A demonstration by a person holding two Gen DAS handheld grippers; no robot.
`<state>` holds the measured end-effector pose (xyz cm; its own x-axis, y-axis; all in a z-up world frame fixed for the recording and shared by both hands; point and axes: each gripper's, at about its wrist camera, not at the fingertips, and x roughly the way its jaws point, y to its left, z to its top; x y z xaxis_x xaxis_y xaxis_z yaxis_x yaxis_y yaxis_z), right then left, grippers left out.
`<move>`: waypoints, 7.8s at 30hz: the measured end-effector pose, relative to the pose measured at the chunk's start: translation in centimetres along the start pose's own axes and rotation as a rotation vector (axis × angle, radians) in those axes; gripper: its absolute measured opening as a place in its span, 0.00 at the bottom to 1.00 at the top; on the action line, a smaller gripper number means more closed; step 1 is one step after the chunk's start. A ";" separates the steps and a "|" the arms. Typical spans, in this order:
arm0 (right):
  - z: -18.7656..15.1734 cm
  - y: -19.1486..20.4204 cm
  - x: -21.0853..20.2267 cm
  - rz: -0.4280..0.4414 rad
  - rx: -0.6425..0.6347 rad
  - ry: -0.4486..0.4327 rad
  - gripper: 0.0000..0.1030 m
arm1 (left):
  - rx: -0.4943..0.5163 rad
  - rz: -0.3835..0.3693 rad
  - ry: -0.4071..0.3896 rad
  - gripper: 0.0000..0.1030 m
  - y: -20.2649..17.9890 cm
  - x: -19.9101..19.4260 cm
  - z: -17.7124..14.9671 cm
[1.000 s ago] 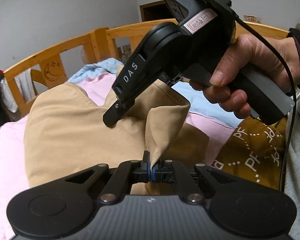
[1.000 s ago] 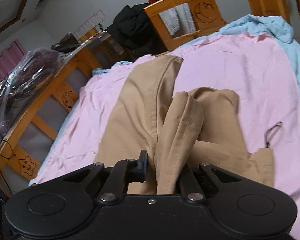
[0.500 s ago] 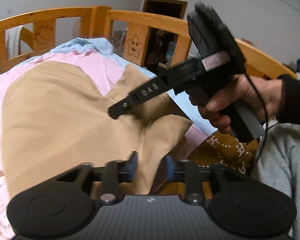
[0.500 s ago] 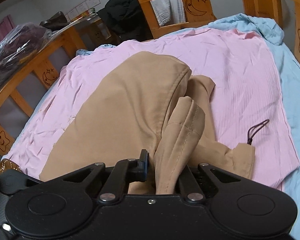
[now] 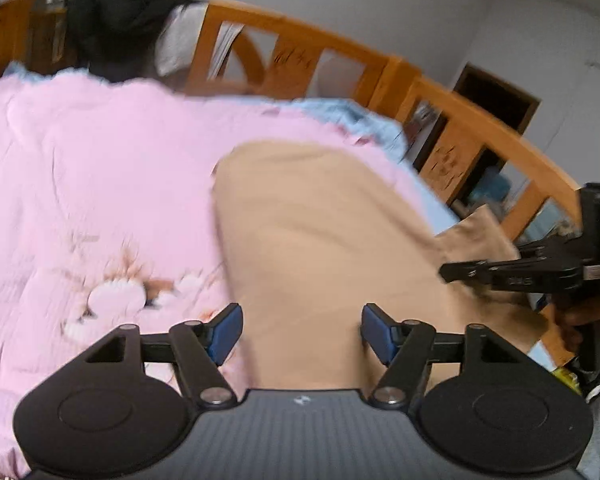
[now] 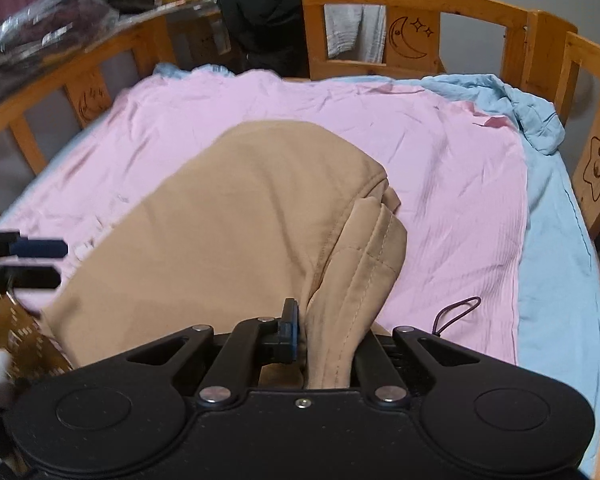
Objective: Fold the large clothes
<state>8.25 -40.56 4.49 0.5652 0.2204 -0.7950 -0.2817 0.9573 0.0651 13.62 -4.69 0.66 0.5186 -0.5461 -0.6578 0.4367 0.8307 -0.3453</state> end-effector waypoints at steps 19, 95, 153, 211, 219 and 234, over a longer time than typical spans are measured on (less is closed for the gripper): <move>-0.5 0.9 1.7 -0.082 -0.033 0.056 0.22 | -0.002 -0.017 0.033 0.79 -0.2 1.8 -0.9; 5.1 -0.9 11.0 -0.168 -0.044 -0.092 0.82 | -0.062 0.122 -0.006 0.92 3.5 12.1 8.6; -8.5 7.0 -4.2 -0.375 0.375 -0.289 0.29 | 0.016 0.032 0.088 1.00 0.9 4.6 1.7; -6.7 -1.7 -2.1 0.019 0.591 -0.213 0.72 | 0.066 0.043 0.116 1.00 0.6 5.0 2.3; -4.1 -7.3 1.8 0.147 0.514 -0.243 0.87 | 0.046 0.035 0.131 1.00 0.8 5.7 2.8; -2.3 -8.1 8.7 0.391 0.461 -0.150 0.88 | 0.040 0.027 0.162 1.00 0.6 7.6 3.4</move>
<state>13.65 -46.86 -4.38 0.5997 0.5632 -0.5685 -0.1447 0.7750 0.6151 20.35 -8.73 -2.26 0.4066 -0.4967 -0.7668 0.4549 0.8379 -0.3015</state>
